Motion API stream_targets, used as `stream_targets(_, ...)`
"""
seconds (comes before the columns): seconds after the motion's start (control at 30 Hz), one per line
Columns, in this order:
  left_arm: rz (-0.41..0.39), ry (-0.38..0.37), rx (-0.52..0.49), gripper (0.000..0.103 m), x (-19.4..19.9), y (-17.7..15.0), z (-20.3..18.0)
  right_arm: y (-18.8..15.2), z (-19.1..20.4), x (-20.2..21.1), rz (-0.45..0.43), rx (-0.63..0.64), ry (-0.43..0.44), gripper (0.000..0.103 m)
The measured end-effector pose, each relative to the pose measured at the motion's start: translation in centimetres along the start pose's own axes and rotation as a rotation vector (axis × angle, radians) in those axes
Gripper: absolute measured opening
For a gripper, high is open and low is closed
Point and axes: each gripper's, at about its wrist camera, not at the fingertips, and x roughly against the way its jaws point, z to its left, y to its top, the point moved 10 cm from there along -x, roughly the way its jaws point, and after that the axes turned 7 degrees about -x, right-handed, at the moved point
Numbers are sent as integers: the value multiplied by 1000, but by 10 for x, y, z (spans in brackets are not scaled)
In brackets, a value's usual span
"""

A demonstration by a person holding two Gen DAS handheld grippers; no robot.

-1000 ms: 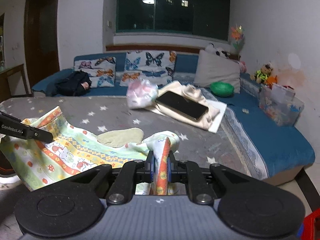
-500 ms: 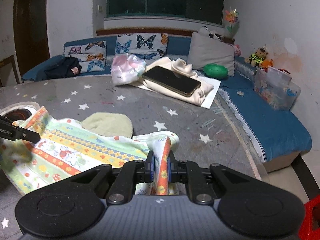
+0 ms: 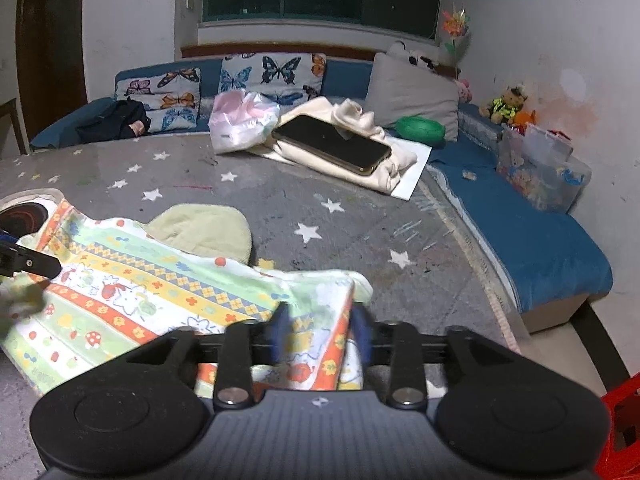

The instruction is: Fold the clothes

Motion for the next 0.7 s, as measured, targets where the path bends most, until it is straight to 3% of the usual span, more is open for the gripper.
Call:
stream_targets(0.07, 2, 19, -3, 56, 1, -1, 2, 2, 4, 6, -16, 7, 4, 49)
stream_targets(0.13, 3, 35, -4, 59, 3, -2, 4, 3, 9, 11, -30, 12, 17, 61)
stream_targets(0.27, 4, 46, 10, 63, 3, 0, 8, 0, 26, 22, -48, 25, 54, 72)
stream_targets(0.33, 2, 53, 16, 65, 3, 2, 9, -4, 35, 24, -44, 32, 72, 83)
stream_targets(0.7, -2, 97, 55, 65, -5, 17, 24, -35, 67, 24, 11, 69, 159, 86)
